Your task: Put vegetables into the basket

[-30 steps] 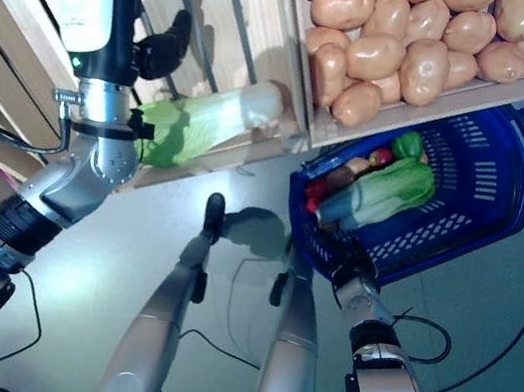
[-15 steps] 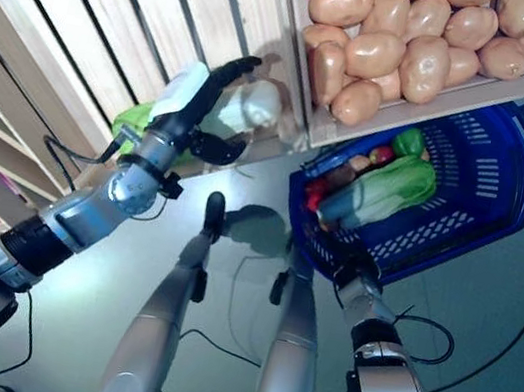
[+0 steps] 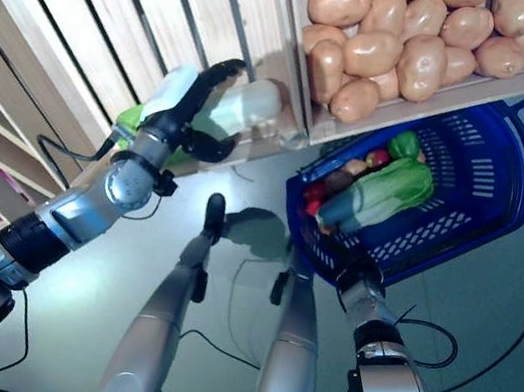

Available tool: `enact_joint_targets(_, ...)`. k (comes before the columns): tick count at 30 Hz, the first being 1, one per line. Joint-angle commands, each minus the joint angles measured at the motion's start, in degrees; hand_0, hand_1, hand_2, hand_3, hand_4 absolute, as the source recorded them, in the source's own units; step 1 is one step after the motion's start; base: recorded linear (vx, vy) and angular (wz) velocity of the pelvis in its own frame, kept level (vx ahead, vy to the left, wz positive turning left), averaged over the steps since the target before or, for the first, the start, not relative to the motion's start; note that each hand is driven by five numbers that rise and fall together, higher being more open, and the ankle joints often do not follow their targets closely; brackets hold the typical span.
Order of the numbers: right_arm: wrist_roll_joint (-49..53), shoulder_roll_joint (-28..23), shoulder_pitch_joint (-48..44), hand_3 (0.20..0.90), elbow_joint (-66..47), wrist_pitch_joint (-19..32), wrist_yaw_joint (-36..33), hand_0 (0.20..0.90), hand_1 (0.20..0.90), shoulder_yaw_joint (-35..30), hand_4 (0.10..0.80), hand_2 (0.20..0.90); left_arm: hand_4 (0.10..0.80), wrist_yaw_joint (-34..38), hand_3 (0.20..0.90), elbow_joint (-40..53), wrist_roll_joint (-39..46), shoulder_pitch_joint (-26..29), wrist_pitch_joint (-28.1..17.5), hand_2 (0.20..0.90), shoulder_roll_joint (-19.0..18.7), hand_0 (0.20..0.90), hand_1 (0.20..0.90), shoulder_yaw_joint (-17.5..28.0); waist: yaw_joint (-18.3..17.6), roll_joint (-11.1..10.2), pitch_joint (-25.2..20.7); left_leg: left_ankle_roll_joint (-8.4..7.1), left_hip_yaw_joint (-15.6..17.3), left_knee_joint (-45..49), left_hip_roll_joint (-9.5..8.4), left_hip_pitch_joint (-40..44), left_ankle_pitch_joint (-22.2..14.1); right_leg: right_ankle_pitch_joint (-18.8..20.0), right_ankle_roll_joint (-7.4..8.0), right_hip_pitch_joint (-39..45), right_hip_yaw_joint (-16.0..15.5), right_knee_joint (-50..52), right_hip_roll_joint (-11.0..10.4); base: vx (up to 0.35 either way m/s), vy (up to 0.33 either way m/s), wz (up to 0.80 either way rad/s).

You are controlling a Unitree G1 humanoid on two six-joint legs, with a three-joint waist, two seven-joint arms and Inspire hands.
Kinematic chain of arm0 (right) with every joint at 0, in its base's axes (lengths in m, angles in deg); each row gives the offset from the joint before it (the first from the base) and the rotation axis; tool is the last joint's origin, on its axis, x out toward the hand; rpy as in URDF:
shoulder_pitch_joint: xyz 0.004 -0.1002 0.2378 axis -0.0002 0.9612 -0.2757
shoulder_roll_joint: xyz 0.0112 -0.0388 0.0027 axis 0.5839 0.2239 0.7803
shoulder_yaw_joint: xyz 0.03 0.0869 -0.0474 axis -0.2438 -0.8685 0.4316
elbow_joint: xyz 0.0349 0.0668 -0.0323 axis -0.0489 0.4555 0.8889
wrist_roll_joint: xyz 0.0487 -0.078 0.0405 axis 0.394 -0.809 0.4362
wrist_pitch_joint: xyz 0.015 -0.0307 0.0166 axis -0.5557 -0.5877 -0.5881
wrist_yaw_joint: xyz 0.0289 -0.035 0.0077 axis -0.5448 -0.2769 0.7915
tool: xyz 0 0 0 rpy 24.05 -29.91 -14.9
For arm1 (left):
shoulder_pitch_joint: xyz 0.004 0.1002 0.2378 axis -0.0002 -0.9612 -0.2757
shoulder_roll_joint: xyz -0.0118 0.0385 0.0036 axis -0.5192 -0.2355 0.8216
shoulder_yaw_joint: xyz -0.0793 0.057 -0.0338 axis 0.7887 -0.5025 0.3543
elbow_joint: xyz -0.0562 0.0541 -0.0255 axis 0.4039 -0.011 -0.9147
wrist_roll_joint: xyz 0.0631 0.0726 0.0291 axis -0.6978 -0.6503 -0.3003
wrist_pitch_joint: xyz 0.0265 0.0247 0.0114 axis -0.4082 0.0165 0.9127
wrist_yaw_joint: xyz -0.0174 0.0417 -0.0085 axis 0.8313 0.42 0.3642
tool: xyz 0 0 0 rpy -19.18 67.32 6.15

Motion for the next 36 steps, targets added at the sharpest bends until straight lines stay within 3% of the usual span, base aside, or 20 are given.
enact_joint_targets(1, -1.8, -2.0, 3.9, 0.900, -0.1, -0.6, -0.5, 0.900, 0.900, 1.1, 0.800, 0.900, 0.800, 5.9, 0.900, 0.8, -4.2, 5.3, -1.2, 0.900, 0.6, 0.900, 0.900, 2.3, 0.3, 0.6, -0.2, 1.53, 2.1, 4.3, -4.60, -2.9, -2.2, 1.9, -0.67, 3.2, -1.1, -2.1, 4.1, 0.000, 0.000, 0.00)
enact_joint_targets(10, -2.1, -1.0, 0.5, 0.900, 0.5, -2.5, -1.3, 0.900, 0.900, 3.3, 0.800, 0.900, 0.800, 12.1, 0.900, -9.8, 0.0, 8.2, -4.9, 0.900, 8.8, 0.900, 0.900, -0.7, -1.0, -0.8, -0.2, 1.32, 2.6, 4.2, -3.99, -3.1, -2.0, 2.0, -0.72, 2.7, -0.6, -1.9, 4.8, 0.000, 0.000, 0.00)
enact_joint_targets(21, -2.6, 0.6, -1.0, 0.900, 0.6, -3.0, -2.1, 0.900, 0.900, 5.5, 0.800, 0.900, 0.800, 15.3, 0.900, -17.3, 7.9, 10.0, -8.2, 0.900, 16.1, 0.900, 0.900, -1.2, -2.5, -2.2, -0.2, 1.00, 3.6, 4.4, -3.44, -3.3, -2.0, 2.2, -0.84, 2.2, 0.3, -1.7, 5.7, 0.000, 0.000, 0.00)
enact_joint_targets(32, -3.0, 1.4, -2.3, 0.900, 1.2, -3.5, -2.1, 0.900, 0.900, 6.7, 0.800, 0.900, 0.800, 18.4, 0.900, -24.6, 6.8, 13.9, -6.0, 0.900, 20.0, 0.900, 0.900, -1.3, -3.8, -3.3, -0.2, 0.78, 4.2, 4.4, -2.94, -3.5, -2.1, 2.2, -1.02, 1.7, 1.1, -1.6, 6.4, -0.002, -0.001, -0.01)
enact_joint_targets(33, -2.9, 1.4, -2.3, 0.900, 1.2, -3.5, -2.1, 0.900, 0.900, 6.8, 0.800, 0.900, 0.538, 18.9, 0.507, -24.8, 6.7, 14.0, -6.2, 0.507, 20.1, 0.507, 0.507, -1.3, -3.9, -3.3, -0.2, 0.76, 4.3, 4.4, -2.89, -3.6, -2.0, 2.3, -1.05, 1.6, 1.1, -1.6, 6.5, -0.012, -0.002, -0.08)
enact_joint_targets(34, -2.8, 1.5, -2.2, 0.900, 1.1, -3.5, -2.2, 0.900, 0.900, 7.0, 0.800, 0.900, 0.400, 20.1, 0.300, -25.3, 5.9, 14.2, -6.6, 0.300, 20.3, 0.300, 0.300, -1.3, -4.0, -3.4, -0.2, 0.77, 4.3, 4.6, -2.82, -3.7, -2.0, 2.2, -1.10, 1.5, 1.2, -1.5, 6.5, -0.009, -0.005, -0.05)
enact_joint_targets(36, -2.6, 1.7, -2.0, 0.900, 1.1, -3.2, -2.1, 0.900, 0.900, 7.0, 0.800, 0.900, 0.400, 20.2, 0.300, -25.5, 6.1, 14.8, -6.2, 0.300, 20.3, 0.300, 0.300, -1.2, -4.2, -3.5, -0.2, 0.73, 4.4, 4.7, -2.76, -3.7, -2.1, 2.2, -1.10, 1.5, 1.2, -1.4, 6.5, 0.000, 0.000, 0.00)
